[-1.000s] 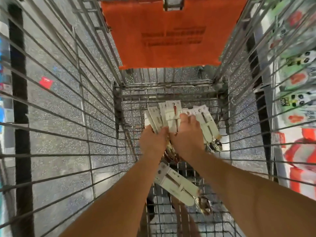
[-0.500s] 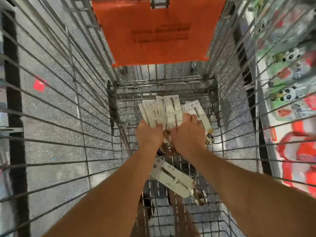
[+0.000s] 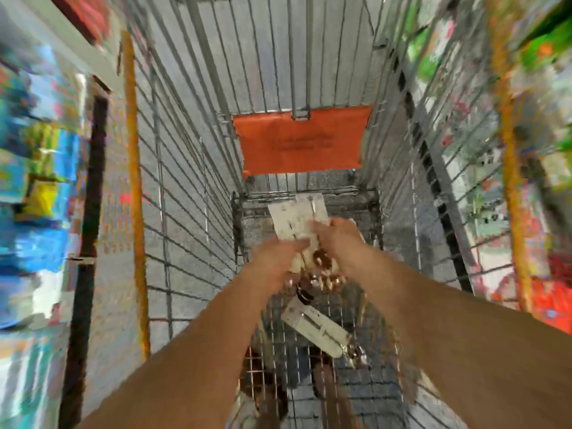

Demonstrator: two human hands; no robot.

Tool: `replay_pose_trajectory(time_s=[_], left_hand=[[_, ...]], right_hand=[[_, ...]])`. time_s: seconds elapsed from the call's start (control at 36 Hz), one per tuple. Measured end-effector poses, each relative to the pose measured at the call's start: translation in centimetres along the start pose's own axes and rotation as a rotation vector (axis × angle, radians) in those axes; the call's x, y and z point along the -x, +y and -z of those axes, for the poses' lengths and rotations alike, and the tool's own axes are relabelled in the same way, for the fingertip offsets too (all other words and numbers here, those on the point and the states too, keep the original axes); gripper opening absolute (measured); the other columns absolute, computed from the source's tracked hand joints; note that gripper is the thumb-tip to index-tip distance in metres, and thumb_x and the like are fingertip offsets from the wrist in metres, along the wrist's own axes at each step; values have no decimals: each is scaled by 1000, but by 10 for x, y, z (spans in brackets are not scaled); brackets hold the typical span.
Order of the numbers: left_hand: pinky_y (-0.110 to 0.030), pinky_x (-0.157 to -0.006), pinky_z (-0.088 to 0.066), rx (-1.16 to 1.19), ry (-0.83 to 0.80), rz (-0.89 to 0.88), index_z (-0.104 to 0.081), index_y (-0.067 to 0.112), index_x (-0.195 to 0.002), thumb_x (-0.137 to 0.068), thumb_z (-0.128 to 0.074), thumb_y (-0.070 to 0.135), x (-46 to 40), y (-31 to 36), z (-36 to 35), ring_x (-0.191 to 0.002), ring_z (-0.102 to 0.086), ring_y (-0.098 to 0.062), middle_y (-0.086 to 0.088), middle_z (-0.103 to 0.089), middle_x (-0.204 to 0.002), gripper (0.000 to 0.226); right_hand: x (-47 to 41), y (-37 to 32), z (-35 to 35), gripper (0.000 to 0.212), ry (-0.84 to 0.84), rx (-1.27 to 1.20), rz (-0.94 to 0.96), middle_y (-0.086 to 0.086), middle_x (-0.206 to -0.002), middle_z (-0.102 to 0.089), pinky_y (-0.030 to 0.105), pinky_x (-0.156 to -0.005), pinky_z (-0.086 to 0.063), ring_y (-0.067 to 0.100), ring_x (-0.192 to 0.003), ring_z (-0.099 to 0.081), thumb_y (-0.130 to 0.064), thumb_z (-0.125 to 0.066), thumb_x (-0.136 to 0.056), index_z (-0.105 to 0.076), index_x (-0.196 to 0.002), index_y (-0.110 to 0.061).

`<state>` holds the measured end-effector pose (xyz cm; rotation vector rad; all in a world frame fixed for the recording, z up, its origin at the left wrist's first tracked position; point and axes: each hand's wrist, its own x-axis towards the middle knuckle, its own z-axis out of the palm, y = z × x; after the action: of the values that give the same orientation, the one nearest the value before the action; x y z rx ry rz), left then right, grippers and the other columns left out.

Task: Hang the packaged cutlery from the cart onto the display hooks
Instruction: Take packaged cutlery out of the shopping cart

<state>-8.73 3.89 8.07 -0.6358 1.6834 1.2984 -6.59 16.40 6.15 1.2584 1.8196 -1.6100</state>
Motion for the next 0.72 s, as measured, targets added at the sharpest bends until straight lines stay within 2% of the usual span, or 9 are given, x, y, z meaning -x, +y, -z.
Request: replay_pose_trajectory(time_s=[0.08,0.11,0.17,0.19,0.25,0.36,0.47,0.58,0.72], left_hand=[[-37,-64,-58,88,-71,-39,-65,6,-117,-90,-69,25,26,17,3,-84,-67,-26,-15,-71,-111,33],[-35,-66,-56,133,-96,-55,-65,5,-122,-93,-64,32,36,22,3,-84,-67,-25,-16,-71,-110,39],[-35,-72,-55,199,-150,-85,-69,5,-119,-100,-51,43,57,30,4,-82,-67,-25,-16,-72,-104,46],[-32,-66,-55,217,-179,-104,-72,6,-113,-101,-46,46,67,32,5,-77,-67,-23,-16,-72,-98,48],[-30,-57,-53,228,-189,-144,-73,8,-105,-103,-42,44,87,38,7,-71,-67,-24,-14,-73,-87,48],[-42,-83,-57,209,-117,-264,-65,4,-123,-106,-42,30,126,51,10,-100,-70,-34,-20,-72,-110,39],[-46,-85,-60,250,-44,-366,-64,9,-123,-101,-56,19,154,54,17,-96,-73,-31,-16,-74,-109,25],[-41,-85,-60,218,36,-461,-69,13,-112,-89,-74,22,181,48,31,-92,-75,-22,-7,-77,-102,25],[-27,-59,-58,280,45,-503,-70,19,-105,-95,-66,24,224,40,53,-74,-73,-13,1,-76,-87,11]], right_hand=[[22,-18,12,55,-12,-76,-10,6,-113,-66,33,-76,-55,23,-87,-66,-48,-70,-85,-57,-124,-12],[30,-23,17,54,-27,-134,-17,5,-102,-68,30,-66,-56,20,-79,-68,-44,-72,-85,-58,-124,-9],[49,-36,27,35,-99,-187,8,3,-70,-64,21,-45,-46,12,-51,-61,-33,-67,-92,-61,-108,-2],[59,-42,30,32,-146,-176,20,3,-67,-63,21,-43,-44,10,-47,-58,-30,-63,-95,-62,-107,0],[77,-51,36,33,-195,-173,59,5,-74,-66,20,-45,-46,11,-51,-60,-29,-58,-99,-63,-114,0],[112,-69,42,34,-240,-214,116,10,-98,-74,29,-64,-53,22,-80,-67,-33,-57,-98,-65,-118,-6],[149,-77,47,29,-279,-184,205,12,-105,-73,26,-56,-49,17,-76,-65,-28,-55,-100,-66,-119,-9],[183,-80,52,20,-357,-125,292,9,-110,-72,26,-60,-51,17,-83,-67,-26,-55,-101,-67,-113,-17],[223,-81,49,37,-380,-26,342,2,-118,-71,49,-99,-50,28,-112,-64,-39,-72,-86,-69,-118,-21]])
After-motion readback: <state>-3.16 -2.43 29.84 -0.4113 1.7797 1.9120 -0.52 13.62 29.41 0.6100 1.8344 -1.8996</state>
